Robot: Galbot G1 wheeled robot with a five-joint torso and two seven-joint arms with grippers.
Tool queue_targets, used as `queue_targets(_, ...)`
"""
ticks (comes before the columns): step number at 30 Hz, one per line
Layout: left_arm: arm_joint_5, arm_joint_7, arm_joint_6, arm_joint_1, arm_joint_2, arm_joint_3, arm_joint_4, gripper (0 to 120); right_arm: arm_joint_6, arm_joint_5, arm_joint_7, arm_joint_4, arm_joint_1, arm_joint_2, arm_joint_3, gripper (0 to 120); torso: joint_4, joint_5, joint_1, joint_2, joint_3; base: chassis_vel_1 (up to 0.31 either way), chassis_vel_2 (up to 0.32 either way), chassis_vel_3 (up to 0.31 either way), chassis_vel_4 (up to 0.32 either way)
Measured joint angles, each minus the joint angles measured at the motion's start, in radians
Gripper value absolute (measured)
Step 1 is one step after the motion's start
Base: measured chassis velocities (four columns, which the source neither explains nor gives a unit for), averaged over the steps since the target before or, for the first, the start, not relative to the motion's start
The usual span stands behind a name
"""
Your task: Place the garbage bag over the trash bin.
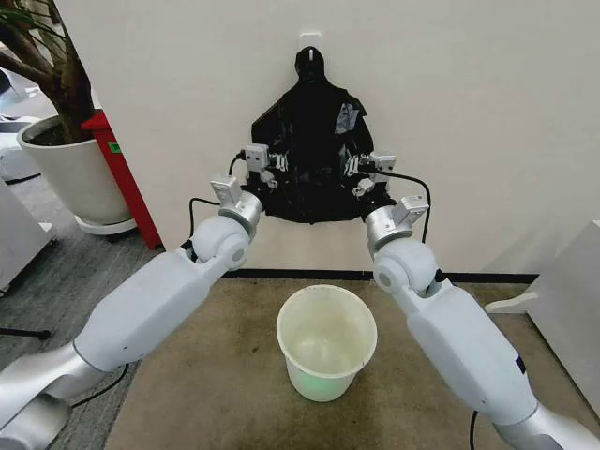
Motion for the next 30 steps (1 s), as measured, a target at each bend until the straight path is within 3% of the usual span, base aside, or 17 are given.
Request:
queue_targets(10,0.013,0.011,-0.002,0.153,0.023,-0.122,-0.067,0,-0.013,-0.009,0.017,0.019,-0.056,-0.002,-0.005,0,0.0,-0.0001,0.0,0.0,0.0,0.0,0.0,0.0,0.0)
queue_targets(15,0.09,0.058,-0.031,0.351,0.011,-0.194,-0.072,0,0.004,-0.04,0.018,-0.01,-0.198,0.014,-0.008,0,0.0001,-0.0002,0.0,0.0,0.0,0.0,0.0,0.0,0.0)
queue_targets(18,0.107,0.072,-0.035,0.406,0.003,-0.211,-0.073,0,0.006,-0.044,0.018,-0.009,-0.23,0.017,-0.007,0,0.0003,-0.0003,0.0,0.0,0.0,0.0,0.0,0.0,0.0)
queue_targets(30,0.096,0.074,-0.039,0.45,-0.02,-0.243,-0.154,0,-0.003,-0.033,0.026,0.096,-0.254,-0.007,0.041,0,0.0001,0.0,0.0,0.0,0.0,0.0,0.0,0.0,0.0)
